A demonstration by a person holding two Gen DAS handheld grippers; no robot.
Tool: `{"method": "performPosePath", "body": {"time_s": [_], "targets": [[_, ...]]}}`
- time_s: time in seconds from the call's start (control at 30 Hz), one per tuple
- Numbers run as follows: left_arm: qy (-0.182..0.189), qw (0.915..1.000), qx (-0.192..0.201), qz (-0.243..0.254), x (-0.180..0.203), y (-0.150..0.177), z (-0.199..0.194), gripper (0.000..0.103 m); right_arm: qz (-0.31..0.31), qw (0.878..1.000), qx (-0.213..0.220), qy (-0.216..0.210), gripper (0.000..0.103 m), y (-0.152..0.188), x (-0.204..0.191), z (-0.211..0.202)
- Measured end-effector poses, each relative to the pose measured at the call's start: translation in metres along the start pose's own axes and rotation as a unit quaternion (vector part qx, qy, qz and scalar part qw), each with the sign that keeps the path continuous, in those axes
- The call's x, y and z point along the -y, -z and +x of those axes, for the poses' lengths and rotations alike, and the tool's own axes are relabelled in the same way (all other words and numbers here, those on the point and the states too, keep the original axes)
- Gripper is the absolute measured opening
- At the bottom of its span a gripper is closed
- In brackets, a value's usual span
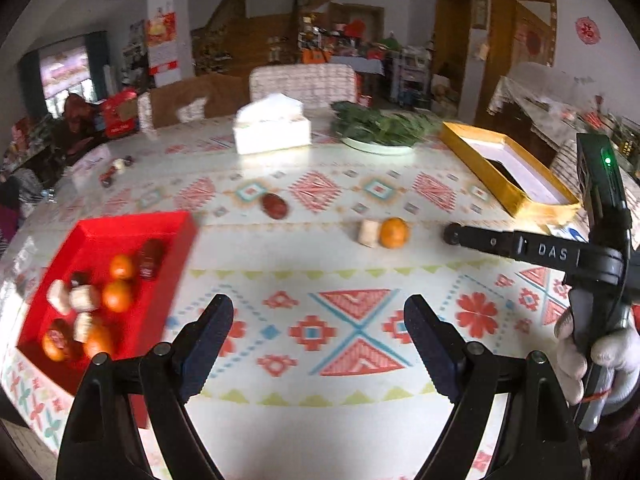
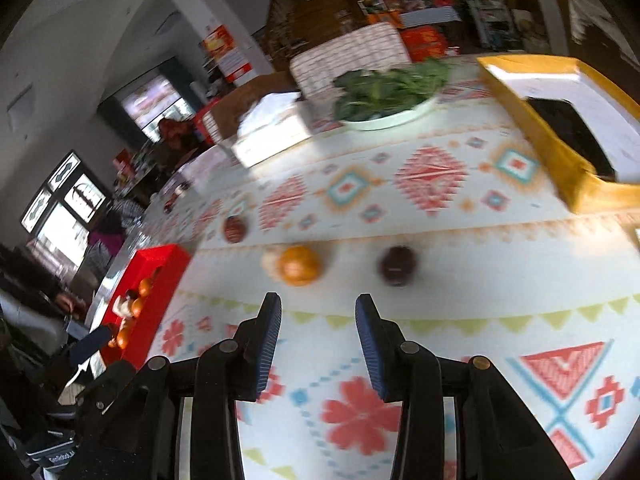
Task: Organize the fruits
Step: 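Move both open tools back toward the remaining fruits, then grasp an orange with the right tool while the left tool approaches a beige slice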
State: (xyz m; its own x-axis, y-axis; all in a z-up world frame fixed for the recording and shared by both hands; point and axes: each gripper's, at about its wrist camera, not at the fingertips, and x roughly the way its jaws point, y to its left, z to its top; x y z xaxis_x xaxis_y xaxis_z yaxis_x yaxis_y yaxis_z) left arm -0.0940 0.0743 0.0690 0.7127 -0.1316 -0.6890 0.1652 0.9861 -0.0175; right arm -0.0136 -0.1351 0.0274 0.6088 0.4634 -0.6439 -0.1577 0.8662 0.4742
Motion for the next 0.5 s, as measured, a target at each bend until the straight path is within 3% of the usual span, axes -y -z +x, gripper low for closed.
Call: {"method": "performPosePath", "body": {"time_s": [0.23, 0.5], "targets": [[0.02, 0.9995, -0.025, -0.001, 0.012, 0.001, 0.021, 0.087, 0.025, 1.0, 0.006, 0.014, 0.043, -0.005, 0.036, -0.006], [0.027, 0.9986, -0.035, -0.027, 0.002, -0.004, 0.036, 0.087, 0.034, 0.999, -0.004, 0.019, 0.043, -0.014, 0.047, 0.005]]}}
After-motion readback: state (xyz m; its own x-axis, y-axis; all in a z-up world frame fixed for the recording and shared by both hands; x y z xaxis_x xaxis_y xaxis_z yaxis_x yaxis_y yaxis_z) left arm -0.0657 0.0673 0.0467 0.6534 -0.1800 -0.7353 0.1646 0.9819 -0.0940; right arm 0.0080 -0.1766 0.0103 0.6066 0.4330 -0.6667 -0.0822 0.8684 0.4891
